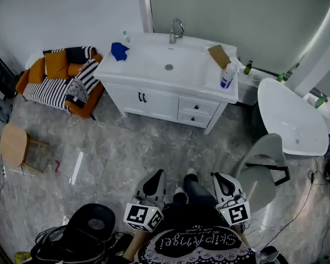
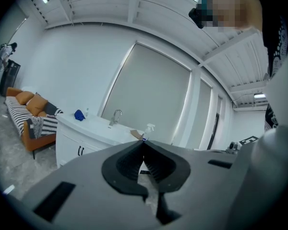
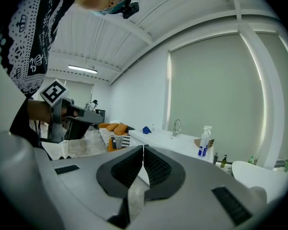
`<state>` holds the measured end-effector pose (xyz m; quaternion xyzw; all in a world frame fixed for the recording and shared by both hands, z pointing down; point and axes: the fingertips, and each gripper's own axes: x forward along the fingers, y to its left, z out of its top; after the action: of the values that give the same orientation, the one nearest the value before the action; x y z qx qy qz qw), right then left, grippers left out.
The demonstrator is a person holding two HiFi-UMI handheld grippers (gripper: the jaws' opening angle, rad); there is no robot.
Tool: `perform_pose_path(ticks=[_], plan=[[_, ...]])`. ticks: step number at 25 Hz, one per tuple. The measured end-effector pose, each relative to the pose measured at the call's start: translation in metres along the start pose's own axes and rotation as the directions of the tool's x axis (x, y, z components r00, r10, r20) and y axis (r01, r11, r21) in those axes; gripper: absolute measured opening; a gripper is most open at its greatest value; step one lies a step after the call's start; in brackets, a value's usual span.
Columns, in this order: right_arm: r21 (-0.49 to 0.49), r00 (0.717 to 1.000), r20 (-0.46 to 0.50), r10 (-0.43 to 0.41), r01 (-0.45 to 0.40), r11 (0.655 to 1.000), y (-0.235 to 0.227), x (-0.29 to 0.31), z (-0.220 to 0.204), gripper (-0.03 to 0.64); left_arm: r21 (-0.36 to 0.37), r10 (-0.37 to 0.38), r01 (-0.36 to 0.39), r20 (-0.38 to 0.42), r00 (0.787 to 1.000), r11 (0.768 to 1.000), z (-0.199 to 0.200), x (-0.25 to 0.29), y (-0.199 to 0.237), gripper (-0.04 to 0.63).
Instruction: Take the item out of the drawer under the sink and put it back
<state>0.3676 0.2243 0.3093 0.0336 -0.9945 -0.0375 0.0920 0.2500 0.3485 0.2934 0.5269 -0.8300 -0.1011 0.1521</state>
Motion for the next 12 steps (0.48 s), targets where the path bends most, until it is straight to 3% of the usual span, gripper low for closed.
perform_pose_path(ticks=[12], plan=[[0.056, 1.0, -0.01, 0.026, -0.026, 0.998, -0.042, 0.034, -0.009, 0.021, 0.0, -0.005, 0.005, -0.052, 0.999, 1.0, 0.002, 0.062, -0.005, 0.005]])
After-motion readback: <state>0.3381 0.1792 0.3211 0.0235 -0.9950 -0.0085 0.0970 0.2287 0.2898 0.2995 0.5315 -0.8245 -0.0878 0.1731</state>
